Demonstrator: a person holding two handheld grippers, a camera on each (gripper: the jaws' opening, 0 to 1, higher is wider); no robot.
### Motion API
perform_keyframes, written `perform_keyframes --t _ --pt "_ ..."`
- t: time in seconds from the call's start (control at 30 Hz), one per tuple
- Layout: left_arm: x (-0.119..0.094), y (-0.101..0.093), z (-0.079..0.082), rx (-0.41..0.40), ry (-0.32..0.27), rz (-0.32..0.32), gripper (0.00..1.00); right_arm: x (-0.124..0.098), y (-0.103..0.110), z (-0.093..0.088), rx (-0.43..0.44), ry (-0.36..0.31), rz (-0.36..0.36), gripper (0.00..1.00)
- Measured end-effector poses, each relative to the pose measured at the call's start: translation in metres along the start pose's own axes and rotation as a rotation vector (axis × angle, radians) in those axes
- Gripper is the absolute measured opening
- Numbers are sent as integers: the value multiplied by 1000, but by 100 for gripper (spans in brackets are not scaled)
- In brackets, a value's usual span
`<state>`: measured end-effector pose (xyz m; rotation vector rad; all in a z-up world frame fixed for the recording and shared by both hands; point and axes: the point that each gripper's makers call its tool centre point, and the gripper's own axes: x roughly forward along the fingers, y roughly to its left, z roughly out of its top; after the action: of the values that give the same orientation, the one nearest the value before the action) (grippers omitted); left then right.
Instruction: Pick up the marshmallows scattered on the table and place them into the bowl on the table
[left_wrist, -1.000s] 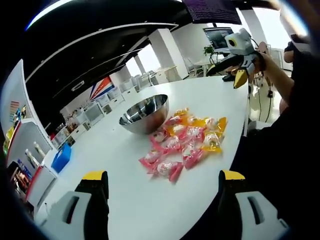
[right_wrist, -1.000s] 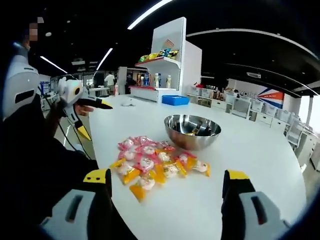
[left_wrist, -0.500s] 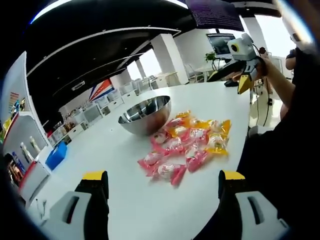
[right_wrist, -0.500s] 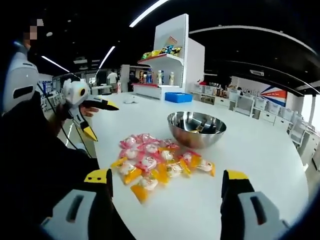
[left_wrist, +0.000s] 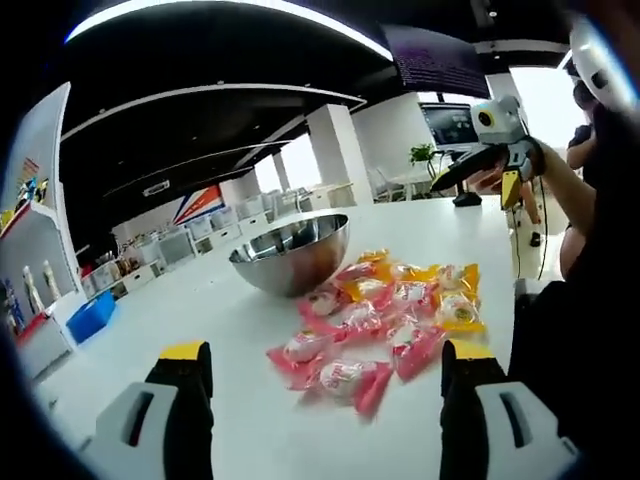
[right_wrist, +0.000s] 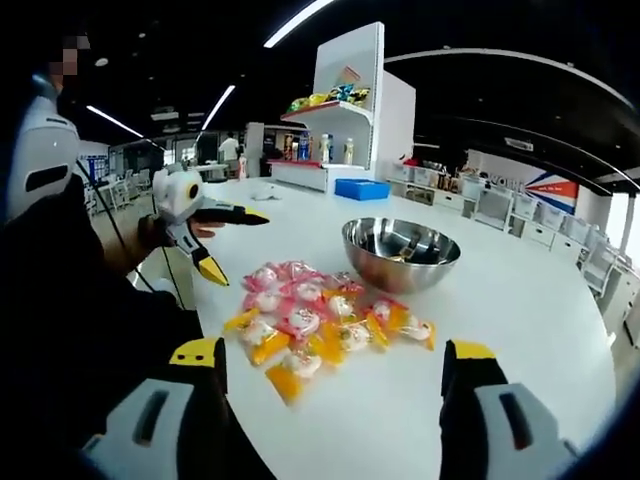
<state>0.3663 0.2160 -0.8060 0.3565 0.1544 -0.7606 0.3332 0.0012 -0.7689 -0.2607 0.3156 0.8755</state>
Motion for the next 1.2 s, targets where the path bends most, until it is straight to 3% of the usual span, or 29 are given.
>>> perform_keyframes --t 0.17,0.37,0.43,0.6,0.7,0.83,1.07,1.13,1.2 --pt "12 -25 6 -9 -124 -161 95 1 -2 -3 1 9 -6 83" --pt "24 -18 -2 -35 -97 -147 95 1 0 -2 1 8 -2 83" --pt "25 -23 -1 -140 -108 -186 95 1 0 -2 2 8 -1 83" --pt "24 -14 17 -258 -214 -190 95 3 0 -4 4 12 3 82" --pt "27 -9 12 -257 -198 -174 93 3 1 -4 4 12 5 82" --pt "33 -13 2 -198 -155 -163 93 2 0 -4 6 11 5 82" --pt "43 -16 -5 -194 -151 -164 91 -2 0 2 -5 4 3 81" --pt "46 -15 -15 -157 -93 -144 91 -2 -1 0 -2 8 1 81" --pt "45 -16 -13 -166 -101 -152 90 -2 -3 -2 1 11 -4 81"
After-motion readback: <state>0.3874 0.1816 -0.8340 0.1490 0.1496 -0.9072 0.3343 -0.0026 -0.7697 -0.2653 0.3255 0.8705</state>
